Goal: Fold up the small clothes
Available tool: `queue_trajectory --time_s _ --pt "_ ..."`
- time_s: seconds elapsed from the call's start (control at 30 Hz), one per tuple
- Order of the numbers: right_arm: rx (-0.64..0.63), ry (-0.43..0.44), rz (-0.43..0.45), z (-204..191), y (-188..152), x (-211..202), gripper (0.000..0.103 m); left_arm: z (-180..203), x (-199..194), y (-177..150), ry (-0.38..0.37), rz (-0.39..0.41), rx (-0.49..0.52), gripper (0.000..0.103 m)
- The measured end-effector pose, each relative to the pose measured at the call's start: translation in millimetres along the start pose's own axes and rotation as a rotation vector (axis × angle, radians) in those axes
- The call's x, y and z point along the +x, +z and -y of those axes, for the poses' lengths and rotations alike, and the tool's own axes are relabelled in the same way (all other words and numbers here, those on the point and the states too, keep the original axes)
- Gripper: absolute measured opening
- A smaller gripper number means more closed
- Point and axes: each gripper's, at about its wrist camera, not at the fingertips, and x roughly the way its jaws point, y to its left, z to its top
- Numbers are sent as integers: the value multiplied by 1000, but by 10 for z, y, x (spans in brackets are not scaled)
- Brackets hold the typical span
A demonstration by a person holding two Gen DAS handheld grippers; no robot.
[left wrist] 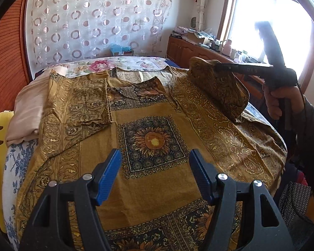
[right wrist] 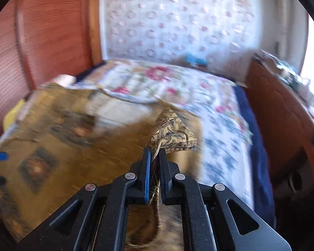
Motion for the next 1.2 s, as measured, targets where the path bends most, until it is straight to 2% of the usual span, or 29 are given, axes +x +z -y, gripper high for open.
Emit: queue_trajectory --time_s 0.03,0.1,0.17,0.23,0.33,0.53,0.63,0.7,0.8,0.93,1.0,1.03,1.1,1.17,1.2 --pt "-10 29 6 -75 34 -1 7 -9 -6 0 1 0 -1 67" --pt "-33 66 14 -228 91 -6 19 -32 -19 -9 3 1 -4 67" --pt "-46 74 32 -299 99 -28 42 -53 -31 -6 4 3 -7 67" --pt "-50 55 44 -278 85 -49 43 -67 -41 -7 4 6 -9 67" --pt "-48 -20 27 -175 5 -25 43 -85 -43 -7 3 8 -16 67" --pt "-14 -127 -153 156 -295 417 43 -86 -22 -25 3 2 -19 67" --pt "10 -155 -182 293 -405 544 43 -98 -20 -30 6 1 -20 67" --pt "55 -156 -189 403 -439 593 43 -113 -15 -32 8 -1 -24 67" --pt "100 -113 -180 465 -454 611 43 -122 -3 -38 10 -5 -28 67" --pt "103 -68 -190 406 -434 675 43 -112 0 -44 9 -9 -25 67" --pt "74 -89 -201 324 -436 728 44 -108 -6 -43 9 -9 -24 67" --pt "64 -96 -197 298 -433 731 43 -107 -4 -43 9 -9 -24 67" --pt "69 -68 -194 278 -425 733 27 -109 -7 -44 11 -8 -26 67" --pt "39 -78 -193 231 -426 733 8 -122 -16 -47 10 -7 -30 67" --pt "25 -66 -195 211 -428 733 3 -123 -17 -46 11 -6 -31 67"
